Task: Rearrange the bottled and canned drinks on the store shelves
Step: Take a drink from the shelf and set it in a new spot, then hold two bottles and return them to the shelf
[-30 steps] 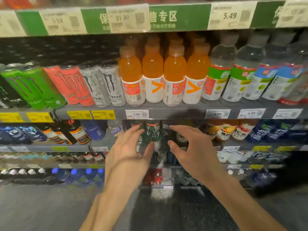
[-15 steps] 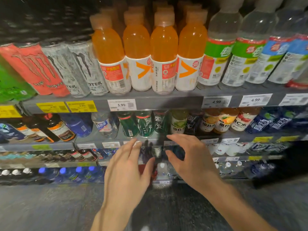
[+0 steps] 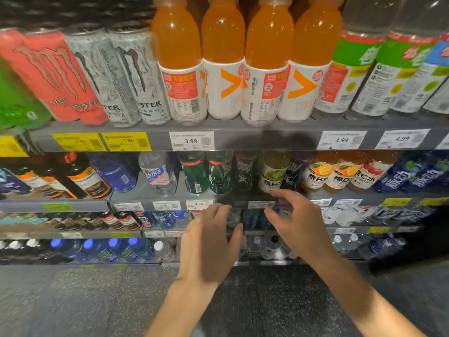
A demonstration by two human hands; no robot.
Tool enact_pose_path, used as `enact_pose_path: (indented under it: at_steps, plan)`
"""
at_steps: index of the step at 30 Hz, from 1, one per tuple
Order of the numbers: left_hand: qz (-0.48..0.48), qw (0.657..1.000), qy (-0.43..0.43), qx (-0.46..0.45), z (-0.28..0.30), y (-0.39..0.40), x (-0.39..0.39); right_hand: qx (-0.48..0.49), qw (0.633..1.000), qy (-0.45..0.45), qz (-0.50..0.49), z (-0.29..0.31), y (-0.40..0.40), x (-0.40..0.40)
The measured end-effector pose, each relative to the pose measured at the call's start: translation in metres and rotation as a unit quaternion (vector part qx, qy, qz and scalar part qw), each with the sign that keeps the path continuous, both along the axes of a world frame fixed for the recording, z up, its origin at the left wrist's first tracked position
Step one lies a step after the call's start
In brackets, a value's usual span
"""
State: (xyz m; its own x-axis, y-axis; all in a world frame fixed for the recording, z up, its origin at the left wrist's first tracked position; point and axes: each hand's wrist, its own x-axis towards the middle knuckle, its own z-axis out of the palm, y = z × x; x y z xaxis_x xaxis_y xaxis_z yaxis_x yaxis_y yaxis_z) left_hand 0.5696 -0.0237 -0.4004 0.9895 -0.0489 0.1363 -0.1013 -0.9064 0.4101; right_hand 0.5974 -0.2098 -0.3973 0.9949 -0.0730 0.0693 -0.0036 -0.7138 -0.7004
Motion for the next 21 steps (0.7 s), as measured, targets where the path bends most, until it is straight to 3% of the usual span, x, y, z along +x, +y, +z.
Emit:
enact_pose_path:
  at_steps: [7, 21]
  plan:
    - [0.019, 0.999, 0.028, -0.007, -0.012, -0.028, 0.007, -0.007, 1.000, 0.009, 0.016, -0.017, -0.020, 0.008]
    - [0.053, 0.998, 0.036, 0.015, 0.047, -0.069, 0.004, -0.004, 0.998, -0.015, 0.067, 0.034, -0.064, 0.015]
